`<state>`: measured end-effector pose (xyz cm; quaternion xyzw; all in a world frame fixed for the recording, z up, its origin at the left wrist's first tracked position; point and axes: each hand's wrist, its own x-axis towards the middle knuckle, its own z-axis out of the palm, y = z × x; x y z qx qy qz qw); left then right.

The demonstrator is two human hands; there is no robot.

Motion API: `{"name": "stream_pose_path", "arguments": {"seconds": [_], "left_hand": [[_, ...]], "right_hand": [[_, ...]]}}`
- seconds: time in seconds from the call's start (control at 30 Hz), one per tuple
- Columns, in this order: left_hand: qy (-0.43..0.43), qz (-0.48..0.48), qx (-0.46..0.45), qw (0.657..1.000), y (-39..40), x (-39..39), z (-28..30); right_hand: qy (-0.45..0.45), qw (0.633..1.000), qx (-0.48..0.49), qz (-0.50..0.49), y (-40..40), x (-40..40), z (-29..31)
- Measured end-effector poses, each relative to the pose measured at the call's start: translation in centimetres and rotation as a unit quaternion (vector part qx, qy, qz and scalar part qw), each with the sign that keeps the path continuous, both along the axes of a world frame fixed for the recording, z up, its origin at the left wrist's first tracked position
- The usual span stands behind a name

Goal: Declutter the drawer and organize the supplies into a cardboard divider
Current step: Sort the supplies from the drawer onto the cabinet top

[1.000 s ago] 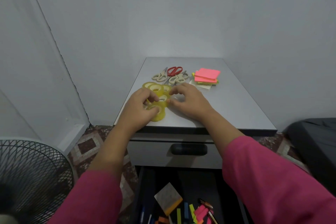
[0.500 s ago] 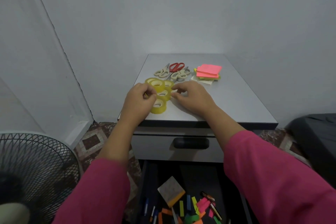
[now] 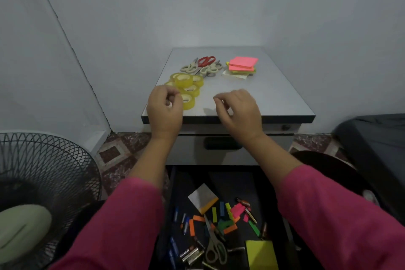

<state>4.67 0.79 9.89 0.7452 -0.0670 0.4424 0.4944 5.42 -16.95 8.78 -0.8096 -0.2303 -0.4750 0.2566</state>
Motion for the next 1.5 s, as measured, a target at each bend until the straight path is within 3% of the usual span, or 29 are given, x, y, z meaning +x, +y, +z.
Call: {"name": "stream_pose_path", "arguments": {"seconds": [0.13, 0.2, 0.27, 0.33, 0.43, 0.5, 0.57, 0.63, 0.7, 0.87, 1.07, 1.17, 1.3, 1.5], "left_hand": [[-0.034, -0.003, 0.094, 0.995, -1.5, -3.7, -4.8], [0.018, -0.023, 0.133, 0.991, -2.0, -5.0, -8.1], [0.127, -0.047, 0.174, 0.975, -2.2, -6.0, -11.6], [0.269, -0.096, 0.242, 0.927, -2.2, -6.4, -15.0], [0.426, -0.174, 0.339, 0.820, -1.8, -7.0, -19.0], [0.498, -0.197, 0.392, 0.748, -1.8, -7.5, -20.9], [0.543, -0.203, 0.430, 0.692, -1.9, -8.1, -22.2], [0.566, -0.195, 0.442, 0.668, -1.9, -8.4, -22.7], [0.570, -0.187, 0.446, 0.664, -1.8, -8.4, -23.1], [0.581, -0.203, 0.442, 0.653, -1.5, -8.4, -23.5], [0.568, -0.262, 0.393, 0.674, -2.2, -7.9, -24.0], [0.566, -0.297, 0.358, 0.681, -2.6, -8.0, -24.2], [0.538, -0.252, 0.359, 0.720, -2.9, -7.5, -24.5], [0.560, -0.221, 0.385, 0.700, -3.1, -7.1, -24.8]], "right_hand": [[0.059, 0.998, 0.003, 0.005, -1.7, -4.2, -5.4], [0.141, 0.990, -0.009, -0.015, -2.5, -6.1, -8.6], [0.240, 0.970, -0.022, -0.037, -3.2, -7.9, -11.9], [0.389, 0.919, -0.043, -0.045, -4.0, -9.7, -14.4], [0.591, 0.789, -0.154, -0.066, -5.5, -11.5, -17.4], [0.671, 0.701, -0.233, -0.062, -6.1, -12.0, -18.5], [0.713, 0.638, -0.284, -0.057, -6.3, -12.1, -19.0], [0.732, 0.593, -0.331, -0.060, -6.4, -12.1, -19.3], [0.739, 0.570, -0.355, -0.058, -6.4, -11.8, -19.8], [0.757, 0.573, -0.307, -0.057, -6.6, -11.1, -20.3], [0.737, 0.674, -0.004, -0.049, -7.7, -9.5, -20.6], [0.731, 0.669, 0.122, -0.062, -7.4, -9.5, -21.5], [0.719, 0.653, 0.227, -0.075, -6.5, -9.5, -22.8], [0.709, 0.637, 0.295, -0.060, -4.4, -8.9, -24.0]]}}
